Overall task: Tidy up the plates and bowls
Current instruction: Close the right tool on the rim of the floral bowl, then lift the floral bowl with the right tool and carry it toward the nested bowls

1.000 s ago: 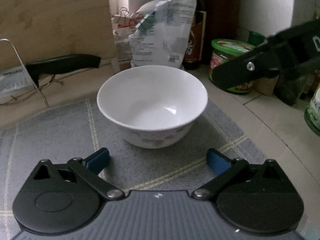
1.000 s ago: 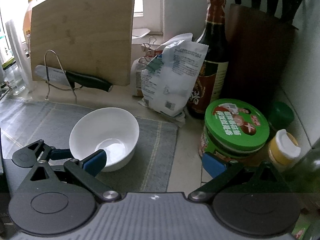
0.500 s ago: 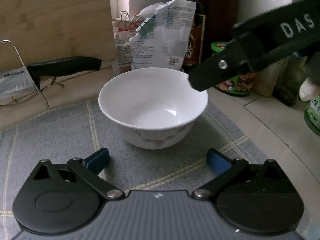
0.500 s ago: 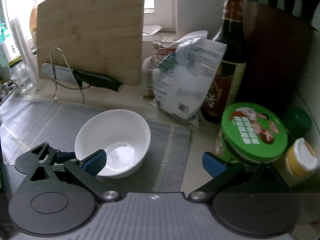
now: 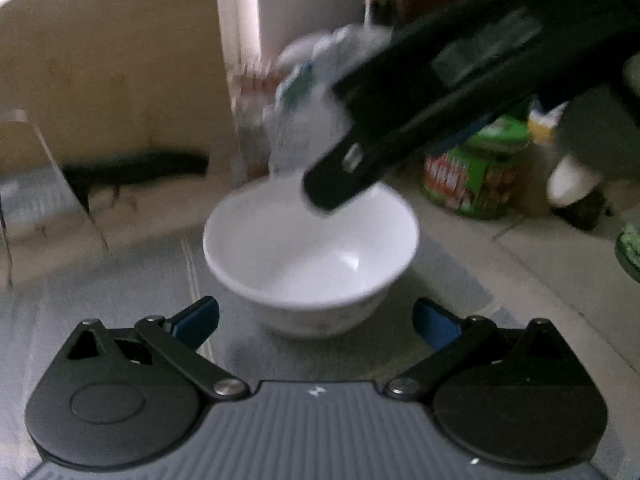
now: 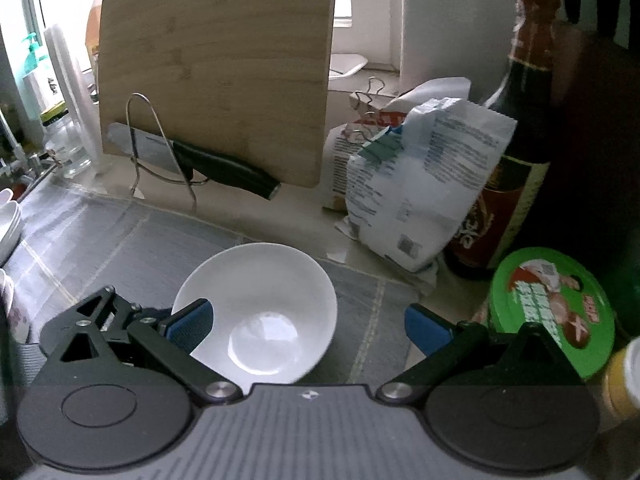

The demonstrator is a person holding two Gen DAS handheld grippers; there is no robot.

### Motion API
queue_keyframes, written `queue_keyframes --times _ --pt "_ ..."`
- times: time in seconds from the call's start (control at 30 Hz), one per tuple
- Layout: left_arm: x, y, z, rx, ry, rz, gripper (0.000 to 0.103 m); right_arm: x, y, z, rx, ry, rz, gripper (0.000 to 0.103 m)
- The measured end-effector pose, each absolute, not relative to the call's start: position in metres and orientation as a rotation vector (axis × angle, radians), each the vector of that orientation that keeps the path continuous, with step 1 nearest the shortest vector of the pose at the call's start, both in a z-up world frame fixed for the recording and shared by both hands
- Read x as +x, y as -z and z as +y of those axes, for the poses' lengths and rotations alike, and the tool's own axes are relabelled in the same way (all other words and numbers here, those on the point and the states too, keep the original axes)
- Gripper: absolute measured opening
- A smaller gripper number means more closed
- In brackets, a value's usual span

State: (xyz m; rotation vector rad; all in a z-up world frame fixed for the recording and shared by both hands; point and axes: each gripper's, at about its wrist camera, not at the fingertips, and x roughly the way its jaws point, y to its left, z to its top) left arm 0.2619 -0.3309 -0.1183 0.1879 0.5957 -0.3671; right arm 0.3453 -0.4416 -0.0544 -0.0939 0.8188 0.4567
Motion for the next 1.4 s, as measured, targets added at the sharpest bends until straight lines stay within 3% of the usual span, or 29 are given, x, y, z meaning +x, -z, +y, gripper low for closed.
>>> queue_keyframes --times 0.23,0.43,0.7,1.4 --pt "0.269 0.116 -0.331 0.181 0.363 0.588 0.102 0.358 0.058 -0.427 -0.121 -0.544 0.816 0.103" --pt "0.27 0.114 -0.33 0.165 0.375 0.577 0.1 0.372 0.067 -0.423 -0.113 -0.588 0.846 0.084" --pt "0.27 0.112 -0.324 0.144 0.376 0.569 0.097 0.378 0.071 -0.421 -0.123 -0.596 0.862 0.07" --pt "0.273 0.11 -0.323 0.143 0.396 0.579 0.095 0.384 0.073 -0.42 -0.133 -0.618 0.888 0.07"
